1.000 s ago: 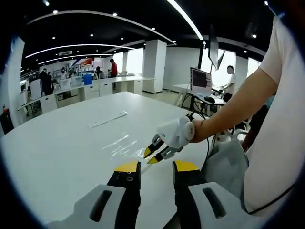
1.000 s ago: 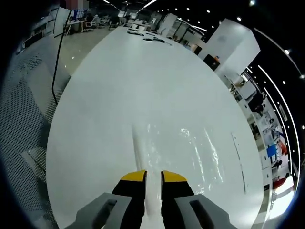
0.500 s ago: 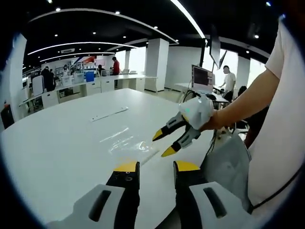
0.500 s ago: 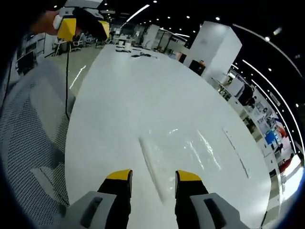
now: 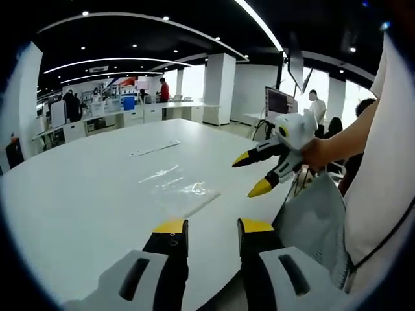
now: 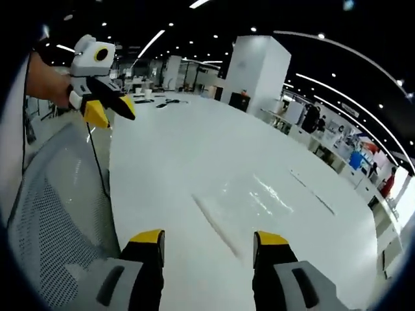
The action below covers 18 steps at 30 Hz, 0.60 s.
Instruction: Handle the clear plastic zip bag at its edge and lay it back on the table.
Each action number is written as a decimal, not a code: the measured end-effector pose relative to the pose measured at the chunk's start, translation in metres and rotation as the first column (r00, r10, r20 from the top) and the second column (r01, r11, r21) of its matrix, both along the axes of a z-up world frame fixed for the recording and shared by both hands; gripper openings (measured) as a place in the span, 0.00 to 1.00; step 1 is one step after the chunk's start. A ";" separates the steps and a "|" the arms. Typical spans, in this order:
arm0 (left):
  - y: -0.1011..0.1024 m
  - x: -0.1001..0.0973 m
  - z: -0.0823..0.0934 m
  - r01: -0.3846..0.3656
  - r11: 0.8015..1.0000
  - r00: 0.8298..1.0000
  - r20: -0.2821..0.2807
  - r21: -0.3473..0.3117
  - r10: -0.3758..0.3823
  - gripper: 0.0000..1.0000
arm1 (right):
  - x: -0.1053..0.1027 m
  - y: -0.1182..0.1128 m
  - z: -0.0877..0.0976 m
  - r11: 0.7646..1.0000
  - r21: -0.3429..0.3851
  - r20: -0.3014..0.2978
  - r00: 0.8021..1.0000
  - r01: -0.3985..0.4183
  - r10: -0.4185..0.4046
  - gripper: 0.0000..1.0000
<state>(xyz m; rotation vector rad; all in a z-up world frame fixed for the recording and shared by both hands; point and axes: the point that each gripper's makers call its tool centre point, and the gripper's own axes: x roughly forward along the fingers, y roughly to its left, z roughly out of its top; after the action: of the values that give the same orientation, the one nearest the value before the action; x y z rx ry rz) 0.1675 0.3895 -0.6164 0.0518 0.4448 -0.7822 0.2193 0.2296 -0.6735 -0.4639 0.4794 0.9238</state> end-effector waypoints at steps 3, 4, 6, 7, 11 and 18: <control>0.005 0.000 -0.006 -0.021 1.000 1.000 -0.004 0.005 0.021 0.29 | -0.007 -0.004 0.000 1.000 0.012 -0.006 1.000 0.016 -0.016 0.63; 0.006 -0.002 -0.008 -0.024 1.000 1.000 -0.007 0.007 0.024 0.29 | -0.011 -0.005 0.001 0.999 0.031 -0.011 1.000 0.030 -0.029 0.65; 0.008 -0.004 -0.013 -0.031 0.999 0.999 -0.008 0.010 0.031 0.29 | -0.018 -0.005 0.004 0.996 0.073 -0.014 0.999 0.042 -0.042 0.69; 0.008 -0.005 -0.014 -0.033 0.999 0.999 -0.010 0.010 0.033 0.29 | -0.021 -0.007 0.002 0.997 0.062 -0.015 0.999 0.046 -0.045 0.70; 0.012 -0.009 -0.023 -0.047 0.999 0.999 -0.026 0.010 0.047 0.30 | -0.031 -0.013 0.001 0.993 0.079 -0.046 0.995 0.088 -0.084 0.72; 0.011 -0.011 -0.027 -0.073 0.997 0.996 -0.044 -0.021 0.072 0.30 | -0.037 -0.020 0.004 0.987 0.107 -0.056 0.992 0.121 -0.115 0.78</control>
<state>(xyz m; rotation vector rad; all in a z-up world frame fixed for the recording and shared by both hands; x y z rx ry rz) 0.1561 0.4003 -0.6432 -0.0026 0.4766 -0.7180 0.1825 0.2101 -0.6697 -0.3092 0.4934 0.8441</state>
